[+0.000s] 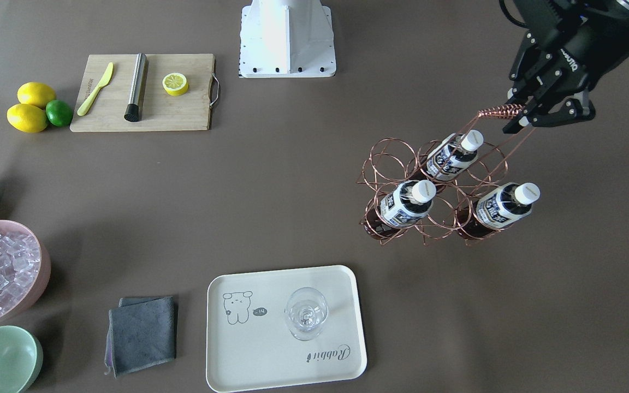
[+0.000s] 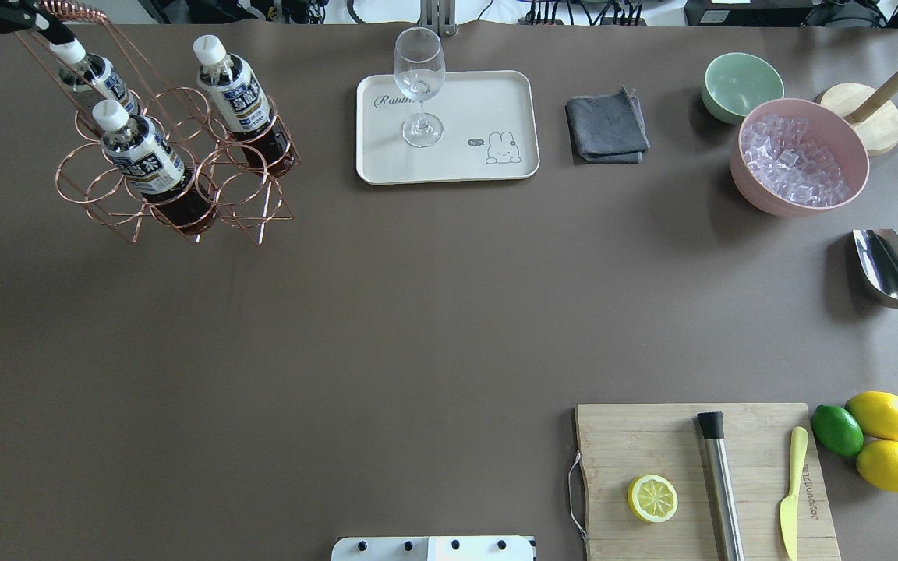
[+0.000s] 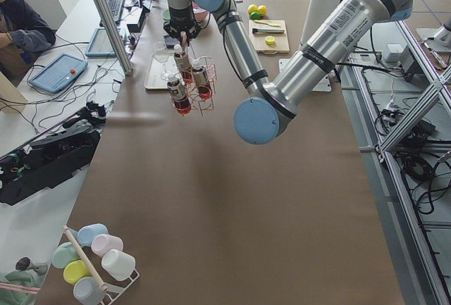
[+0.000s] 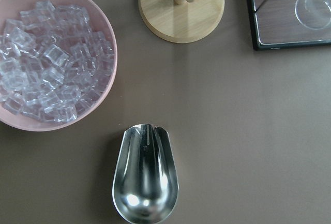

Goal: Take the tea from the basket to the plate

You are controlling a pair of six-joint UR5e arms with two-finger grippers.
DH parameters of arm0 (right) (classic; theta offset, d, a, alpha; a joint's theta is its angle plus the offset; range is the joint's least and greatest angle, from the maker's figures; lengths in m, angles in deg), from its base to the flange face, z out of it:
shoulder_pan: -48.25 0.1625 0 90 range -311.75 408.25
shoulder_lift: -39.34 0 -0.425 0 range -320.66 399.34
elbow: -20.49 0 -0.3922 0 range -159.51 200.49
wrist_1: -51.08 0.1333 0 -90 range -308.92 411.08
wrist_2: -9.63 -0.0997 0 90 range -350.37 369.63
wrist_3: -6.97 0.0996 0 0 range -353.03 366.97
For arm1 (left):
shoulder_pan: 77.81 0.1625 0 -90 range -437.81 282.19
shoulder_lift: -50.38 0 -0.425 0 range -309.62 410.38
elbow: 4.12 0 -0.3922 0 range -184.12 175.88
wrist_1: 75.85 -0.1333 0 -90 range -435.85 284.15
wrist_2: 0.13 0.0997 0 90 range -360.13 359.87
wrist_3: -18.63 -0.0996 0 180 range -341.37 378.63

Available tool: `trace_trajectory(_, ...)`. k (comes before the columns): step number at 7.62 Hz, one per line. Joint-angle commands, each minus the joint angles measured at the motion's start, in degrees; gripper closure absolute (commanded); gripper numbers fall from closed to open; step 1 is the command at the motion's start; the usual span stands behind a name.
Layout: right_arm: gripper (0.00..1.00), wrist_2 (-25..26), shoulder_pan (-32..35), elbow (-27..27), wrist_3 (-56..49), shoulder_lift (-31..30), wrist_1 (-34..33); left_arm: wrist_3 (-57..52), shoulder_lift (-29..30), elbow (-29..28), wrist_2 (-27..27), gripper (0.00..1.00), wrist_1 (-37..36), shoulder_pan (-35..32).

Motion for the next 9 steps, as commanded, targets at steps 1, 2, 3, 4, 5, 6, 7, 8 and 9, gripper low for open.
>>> trace_trajectory(1, 0.0, -0.1, -7.8, 7.5, 8.8, 3.7, 0.1, 9.3, 5.7, 1.0, 2.4, 1.0, 0.3, 7.9)
trace_trajectory(2, 0.0, 0.0, -10.1, 9.4, 11.0, 5.0, 0.2, 11.0, 7.6, 1.5, 3.5, 1.0, 0.3, 11.0)
trace_trajectory(3, 0.0, -0.1, -11.6, 9.7, 11.0, 7.9, 0.2, 15.0, 9.0, 1.9, 6.4, 1.0, 0.4, 14.7)
trace_trajectory(4, 0.0, -0.1, -13.9, 11.7, 11.3, 9.9, 0.2, 16.9, 9.8, 1.8, 10.5, 1.0, 2.1, 18.8)
trace_trajectory(5, 0.0, -0.4, -16.3, 12.5, 11.3, 13.3, 0.2, 17.5, 9.7, 1.6, 12.2, 1.0, 3.2, 22.2)
trace_trajectory(6, 0.0, -1.8, -18.7, 12.4, 12.2, 16.5, 3.4, 19.1, 9.6, 1.1, 12.2, 1.0, 3.9, 23.7)
trace_trajectory(7, 0.0, -1.4, -21.6, 12.3, 19.9, 17.5, 11.0, 21.1, 9.5, 1.1, 12.2, 1.0, 4.5, 24.4)
trace_trajectory(8, 0.0, 1.1, -24.7, 10.7, 24.6, 17.3, 21.7, 21.5, 9.5, 1.0, 12.2, 1.0, 4.5, 25.5)
trace_trajectory(9, 0.0, 1.9, -26.3, 9.5, 26.2, 17.1, 28.5, 22.1, 9.5, 1.2, 12.2, 1.0, 4.6, 25.8)
